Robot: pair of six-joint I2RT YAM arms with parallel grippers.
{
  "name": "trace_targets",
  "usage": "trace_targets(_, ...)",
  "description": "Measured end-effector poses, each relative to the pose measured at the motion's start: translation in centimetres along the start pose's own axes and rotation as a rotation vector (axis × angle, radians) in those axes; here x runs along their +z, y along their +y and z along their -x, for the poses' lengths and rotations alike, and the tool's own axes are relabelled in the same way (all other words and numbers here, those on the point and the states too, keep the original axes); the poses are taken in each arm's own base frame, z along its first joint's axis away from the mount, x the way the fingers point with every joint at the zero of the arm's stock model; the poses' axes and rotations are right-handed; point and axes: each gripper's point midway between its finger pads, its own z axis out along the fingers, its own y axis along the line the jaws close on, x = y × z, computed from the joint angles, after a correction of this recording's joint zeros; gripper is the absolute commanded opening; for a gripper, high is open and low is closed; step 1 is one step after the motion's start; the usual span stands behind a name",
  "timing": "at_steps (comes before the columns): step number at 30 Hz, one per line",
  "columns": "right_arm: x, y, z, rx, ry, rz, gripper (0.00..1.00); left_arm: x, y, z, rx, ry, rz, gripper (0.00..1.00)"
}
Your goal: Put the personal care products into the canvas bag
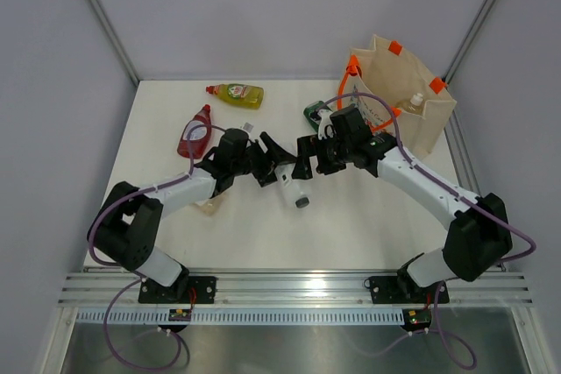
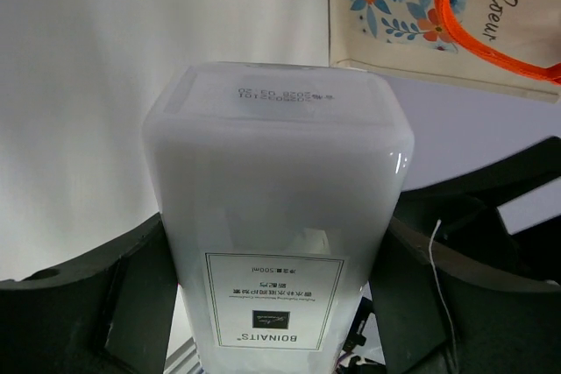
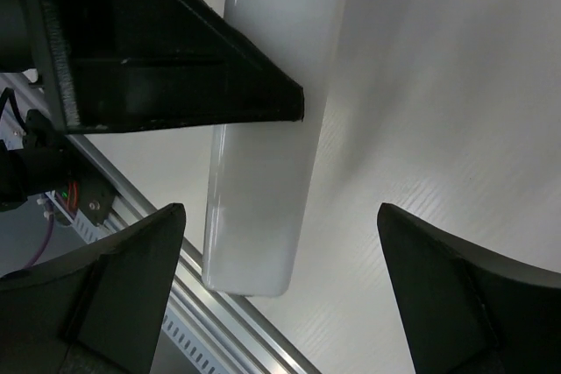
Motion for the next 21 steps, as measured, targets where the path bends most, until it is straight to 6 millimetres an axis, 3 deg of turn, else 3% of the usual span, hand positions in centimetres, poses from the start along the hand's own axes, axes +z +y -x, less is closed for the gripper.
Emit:
trace_targets(5, 2.2, -0.9, -0.3, 0.040, 0.029, -0.012, 0.96, 0.1, -1.6, 0.1, -0.051, 0.009, -0.062, 0.00)
trace_targets(9, 3.3, -1.0, -0.2, 0.064, 0.035, -0.004, 0.88, 0.2, -2.7, 0.3, -0.078, 0.006, -0.107, 0.00)
trace_targets(12, 3.8, -0.7, -0.2, 0.075, 0.037, 0.014, 0.71, 0.4, -3.1, 0.4, -0.101, 0.006, -0.121, 0.02)
trace_targets(13, 3.9, -0.5, -0.1, 0.075, 0.037, 0.028, 0.53, 0.4, -3.1, 0.5, -0.110, 0.006, -0.122, 0.05)
trace_targets(16, 4.1, -0.4, -0.1, 0.041, 0.036, 0.035, 0.19, 0.7, -2.8, 0.4, -0.143, 0.014, -0.115, 0.33)
trace_targets(17, 4.1, -0.4, -0.2, 0.037, 0.043, 0.037, 0.00, 0.8, -2.7, 0.4, -0.152, 0.018, -0.112, 0.54)
trace_targets(19, 4.2, -0.7, -0.4, 0.025, 0.054, 0.044, 0.00, 0.9, -2.5, 0.3, -0.171, 0.024, -0.113, 0.71)
trace_targets(20, 4.1, -0.7, -0.4, 0.020, 0.057, 0.053, 0.00, 0.9, -2.5, 0.2, -0.179, 0.027, -0.113, 0.87)
trace_targets(21, 4.0, -0.7, -0.4, 0.013, 0.059, 0.065, 0.00, 0.8, -2.6, 0.2, -0.179, 0.027, -0.118, 0.92)
